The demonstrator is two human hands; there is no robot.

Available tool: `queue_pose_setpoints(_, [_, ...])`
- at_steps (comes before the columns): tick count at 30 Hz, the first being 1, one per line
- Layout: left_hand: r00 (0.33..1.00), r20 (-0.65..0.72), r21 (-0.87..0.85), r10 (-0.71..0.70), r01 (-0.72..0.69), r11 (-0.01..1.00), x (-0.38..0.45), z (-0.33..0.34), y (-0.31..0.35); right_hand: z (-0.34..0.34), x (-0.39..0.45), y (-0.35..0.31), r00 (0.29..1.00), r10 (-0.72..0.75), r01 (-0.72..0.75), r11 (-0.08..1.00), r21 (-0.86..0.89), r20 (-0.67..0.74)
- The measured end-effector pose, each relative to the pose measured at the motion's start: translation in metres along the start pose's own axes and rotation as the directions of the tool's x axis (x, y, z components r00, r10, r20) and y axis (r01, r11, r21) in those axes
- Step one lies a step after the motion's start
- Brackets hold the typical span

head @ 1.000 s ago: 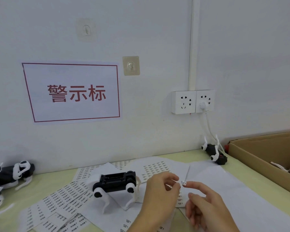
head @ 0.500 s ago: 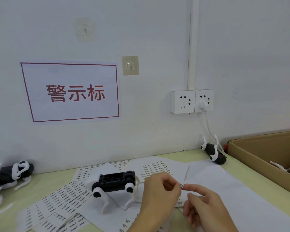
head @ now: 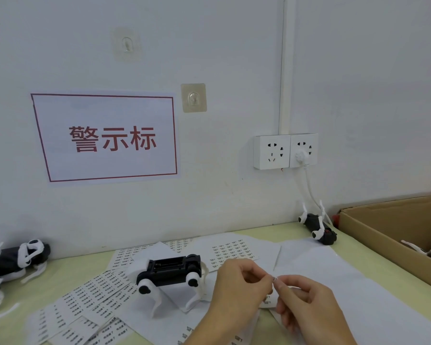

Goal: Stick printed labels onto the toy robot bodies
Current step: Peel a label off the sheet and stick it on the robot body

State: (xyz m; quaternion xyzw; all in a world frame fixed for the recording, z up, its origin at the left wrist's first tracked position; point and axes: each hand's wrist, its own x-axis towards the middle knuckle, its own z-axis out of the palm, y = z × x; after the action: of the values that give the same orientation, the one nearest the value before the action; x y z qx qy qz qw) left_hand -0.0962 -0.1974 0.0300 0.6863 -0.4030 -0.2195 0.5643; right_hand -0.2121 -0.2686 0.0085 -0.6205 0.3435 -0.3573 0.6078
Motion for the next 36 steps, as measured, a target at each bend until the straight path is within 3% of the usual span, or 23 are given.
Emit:
queue_pose_setpoints(8, [0.999, 0.033, 0.093, 0.021, -0.024, 0.995, 0.002, -0.007, 0.003, 0.003, -0.006, 0.0, 0.989, -0.129, 0.122, 0.988, -0.098, -0.07])
queue_pose_setpoints(11, [0.994, -0.041, 0.175, 0.097, -0.088, 0.981, 0.005, -0.018, 0.015, 0.003, -0.007, 0.0, 0.967, -0.236, 0.216, 0.96, -0.179, -0.096])
queue_pose_setpoints(15, [0.96, -0.123, 0.186, 0.25, -0.225, 0.957, 0.009, -0.05, 0.037, 0.004, -0.013, 0.002, 0.933, -0.36, 0.342, 0.906, -0.25, -0.03])
queue_pose_setpoints(18, [0.955, -0.105, 0.323, 0.278, -0.232, 0.918, 0.015, -0.086, 0.044, 0.005, -0.016, 0.005, 0.925, -0.376, 0.373, 0.884, -0.282, 0.046])
queue_pose_setpoints(21, [0.985, 0.02, 0.535, 0.173, -0.157, 0.83, 0.019, -0.121, 0.037, 0.005, -0.014, 0.009, 0.93, -0.359, 0.367, 0.881, -0.3, 0.082])
queue_pose_setpoints(23, [0.986, 0.165, 0.62, -0.009, -0.097, 0.778, 0.017, -0.14, 0.03, 0.005, -0.012, 0.01, 0.933, -0.35, 0.359, 0.879, -0.313, 0.088])
queue_pose_setpoints(25, [0.941, 0.262, 0.682, -0.215, -0.022, 0.731, 0.013, -0.148, 0.025, 0.004, -0.011, 0.011, 0.938, -0.333, 0.344, 0.878, -0.333, 0.093])
queue_pose_setpoints(28, [0.938, 0.205, 0.821, -0.278, -0.011, 0.57, 0.014, -0.145, 0.017, 0.003, -0.01, 0.011, 0.94, -0.321, 0.342, 0.863, -0.372, 0.118])
queue_pose_setpoints(30, [0.956, 0.17, 0.802, -0.239, 0.007, 0.598, 0.016, -0.144, 0.015, 0.003, -0.01, 0.01, 0.935, -0.326, 0.355, 0.853, -0.384, 0.141])
queue_pose_setpoints(36, [0.984, 0.126, 0.575, -0.127, 0.032, 0.817, 0.013, -0.155, 0.02, 0.001, -0.009, -0.008, 0.917, -0.347, 0.394, 0.862, -0.318, 0.195])
